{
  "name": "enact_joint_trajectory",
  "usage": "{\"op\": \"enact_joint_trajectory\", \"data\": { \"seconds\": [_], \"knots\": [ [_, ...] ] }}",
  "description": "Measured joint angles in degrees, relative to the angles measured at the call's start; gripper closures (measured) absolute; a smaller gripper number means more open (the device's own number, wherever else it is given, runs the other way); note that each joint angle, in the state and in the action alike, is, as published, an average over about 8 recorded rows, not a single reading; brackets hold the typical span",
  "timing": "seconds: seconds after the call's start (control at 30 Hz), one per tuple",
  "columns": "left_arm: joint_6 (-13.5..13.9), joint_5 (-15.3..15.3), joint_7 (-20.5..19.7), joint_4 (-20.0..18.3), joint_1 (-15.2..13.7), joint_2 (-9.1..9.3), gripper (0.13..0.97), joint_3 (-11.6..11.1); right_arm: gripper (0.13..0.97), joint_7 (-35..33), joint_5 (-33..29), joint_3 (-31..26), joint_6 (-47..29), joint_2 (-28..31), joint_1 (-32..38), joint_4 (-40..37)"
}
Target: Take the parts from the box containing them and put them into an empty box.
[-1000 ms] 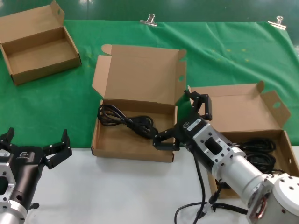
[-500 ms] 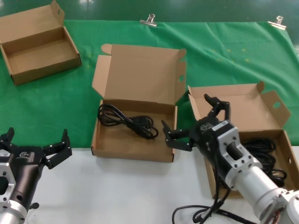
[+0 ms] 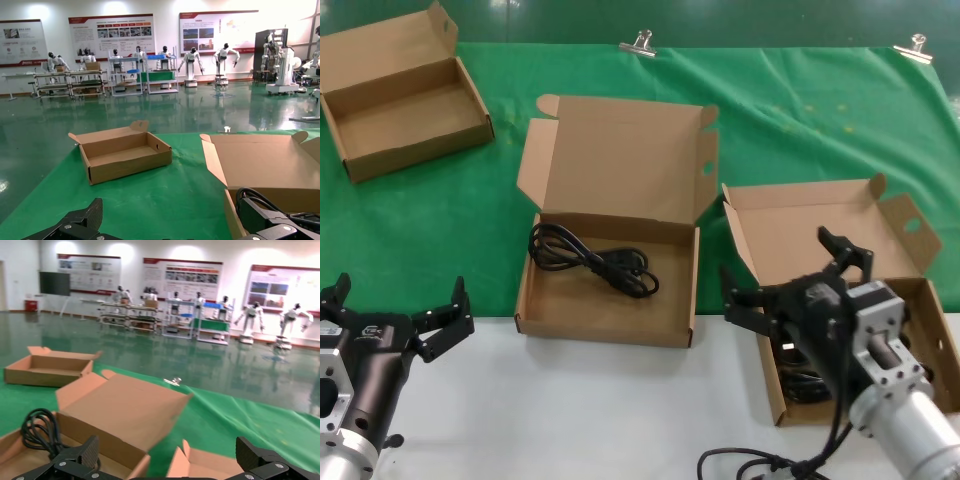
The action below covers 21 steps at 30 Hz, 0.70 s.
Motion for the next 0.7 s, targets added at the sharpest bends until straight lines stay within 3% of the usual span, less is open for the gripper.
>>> {"op": "enact_joint_trajectory", "data": {
  "seconds": [0.5,0.7],
  "knots": [
    [0.00,-0.01,0.04,0.00,0.00,0.00,0.132,0.00,0.129,12.64,-10.89,13.18,-3.29,-3.02,-10.04,2.84],
    [0.00,-0.01,0.02,0.00,0.00,0.00,0.132,0.00,0.129,15.29,-13.15,15.91,-3.97,-3.64,-12.13,3.43]
  ]
}}
